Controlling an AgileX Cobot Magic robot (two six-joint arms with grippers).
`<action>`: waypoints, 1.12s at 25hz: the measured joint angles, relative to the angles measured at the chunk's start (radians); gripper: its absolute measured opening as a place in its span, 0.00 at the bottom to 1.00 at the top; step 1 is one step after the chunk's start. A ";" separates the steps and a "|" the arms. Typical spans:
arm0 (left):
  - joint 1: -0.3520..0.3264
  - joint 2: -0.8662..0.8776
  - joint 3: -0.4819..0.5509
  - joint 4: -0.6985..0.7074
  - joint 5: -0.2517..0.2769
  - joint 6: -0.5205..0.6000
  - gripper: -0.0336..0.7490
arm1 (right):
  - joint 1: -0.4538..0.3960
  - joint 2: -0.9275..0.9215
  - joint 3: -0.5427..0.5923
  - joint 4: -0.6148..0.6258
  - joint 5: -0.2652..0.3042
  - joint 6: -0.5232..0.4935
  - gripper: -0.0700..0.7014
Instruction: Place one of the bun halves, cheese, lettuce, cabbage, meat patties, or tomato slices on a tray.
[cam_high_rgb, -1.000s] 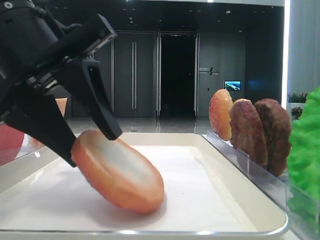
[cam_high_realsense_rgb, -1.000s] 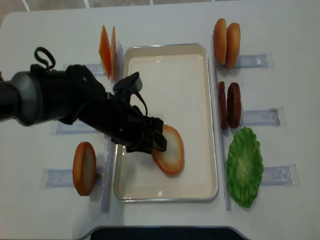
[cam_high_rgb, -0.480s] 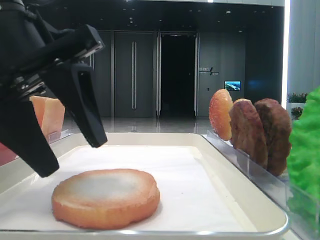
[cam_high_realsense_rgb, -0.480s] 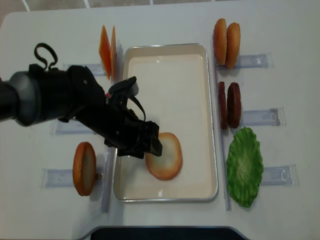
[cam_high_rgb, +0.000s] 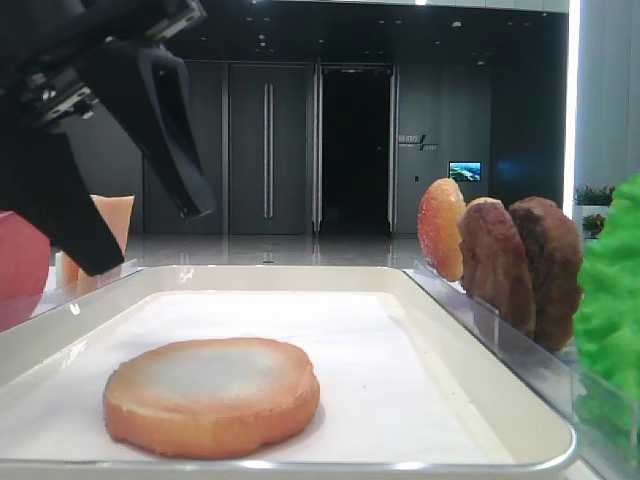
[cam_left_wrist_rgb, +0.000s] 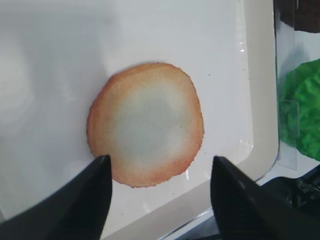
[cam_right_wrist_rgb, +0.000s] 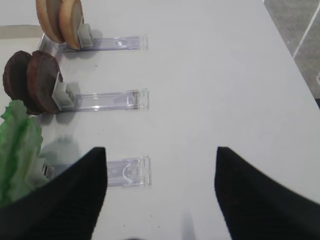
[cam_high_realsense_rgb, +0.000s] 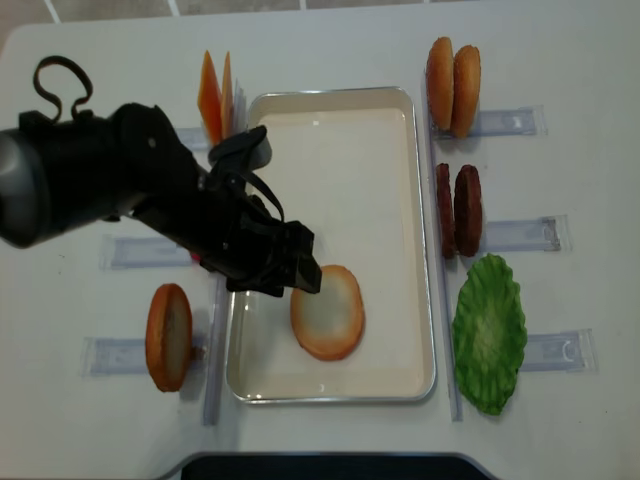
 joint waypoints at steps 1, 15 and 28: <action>0.000 -0.010 -0.009 0.016 0.009 -0.010 0.65 | 0.000 0.000 0.000 0.000 0.000 0.000 0.70; 0.095 -0.132 -0.125 0.258 0.217 -0.155 0.65 | 0.000 0.000 0.000 0.000 0.000 0.000 0.70; 0.277 -0.238 -0.125 0.537 0.428 -0.255 0.65 | 0.000 0.000 0.000 0.000 0.000 0.000 0.70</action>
